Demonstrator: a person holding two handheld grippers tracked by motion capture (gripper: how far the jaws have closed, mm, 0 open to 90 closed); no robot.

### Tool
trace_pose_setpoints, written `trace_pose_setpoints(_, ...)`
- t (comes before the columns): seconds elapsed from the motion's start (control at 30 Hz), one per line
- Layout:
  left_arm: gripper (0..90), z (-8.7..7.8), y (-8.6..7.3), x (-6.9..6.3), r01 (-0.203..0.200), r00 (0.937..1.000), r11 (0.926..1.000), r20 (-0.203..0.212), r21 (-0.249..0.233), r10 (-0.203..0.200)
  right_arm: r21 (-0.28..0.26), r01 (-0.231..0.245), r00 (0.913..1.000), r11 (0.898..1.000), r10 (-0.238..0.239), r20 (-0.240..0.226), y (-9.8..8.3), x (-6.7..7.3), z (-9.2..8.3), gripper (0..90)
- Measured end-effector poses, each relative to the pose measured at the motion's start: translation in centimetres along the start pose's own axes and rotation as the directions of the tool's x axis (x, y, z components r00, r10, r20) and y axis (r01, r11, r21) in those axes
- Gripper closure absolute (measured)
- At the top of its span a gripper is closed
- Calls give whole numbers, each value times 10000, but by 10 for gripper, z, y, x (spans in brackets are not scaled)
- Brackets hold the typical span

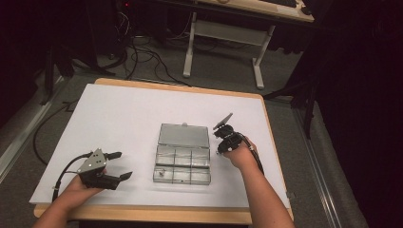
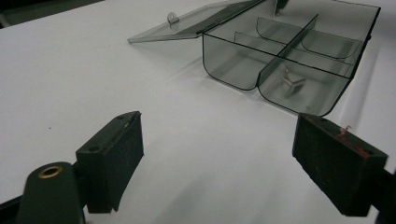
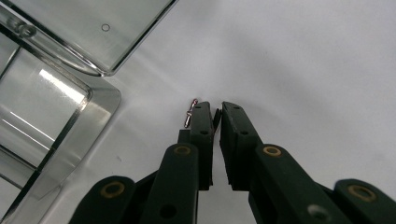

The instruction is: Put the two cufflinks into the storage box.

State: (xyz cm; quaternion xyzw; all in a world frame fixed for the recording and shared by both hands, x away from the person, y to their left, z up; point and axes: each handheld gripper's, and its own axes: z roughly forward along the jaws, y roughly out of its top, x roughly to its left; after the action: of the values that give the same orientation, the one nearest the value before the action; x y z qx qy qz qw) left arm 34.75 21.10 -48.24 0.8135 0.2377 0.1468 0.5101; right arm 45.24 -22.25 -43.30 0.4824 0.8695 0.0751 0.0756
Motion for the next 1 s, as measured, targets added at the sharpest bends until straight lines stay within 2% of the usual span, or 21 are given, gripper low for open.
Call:
trace_pose_setpoints(0.13,169,0,0,0,8,10000,10000,3,0,-8,-78,59,10000,10000,-58,35,1,2,1,815)
trace_pose_setpoints(0.33,170,0,0,0,16,10000,10000,4,8,-16,-54,-5,9997,10000,6,242,0,2,-1,884)
trace_pose_setpoints(0.37,170,0,0,0,16,10000,10000,8,8,-16,-24,187,9991,9998,-186,369,0,1,-1,886)
trace_pose_setpoints(0.4,170,0,0,0,20,10000,10000,7,4,-20,18,4,9995,10000,-5,320,-1,1,-1,887)
trace_pose_setpoints(0.5,170,0,0,0,20,10000,10000,-4,7,-20,17,165,9993,9999,-165,333,-2,0,-1,889)
trace_pose_setpoints(0.53,170,0,0,0,20,10000,10000,-11,10,-20,76,6,9994,10000,-8,351,-2,2,-1,889)
trace_pose_setpoints(0.6,170,0,0,0,18,10000,10000,-17,12,-18,95,222,9993,9997,-225,283,-1,2,-1,889)
trace_pose_setpoints(0.67,170,0,0,0,26,10000,10000,-4,16,-26,169,87,9997,9998,-90,210,-2,5,-3,889)
trace_pose_setpoints(0.7,170,0,0,0,22,10000,10000,-7,22,-22,116,334,9994,9994,-336,115,-3,4,-3,888)
trace_pose_setpoints(1.0,171,0,0,0,20,10000,10000,-22,24,-20,190,546,9984,9983,-543,-182,-12,11,-14,888)
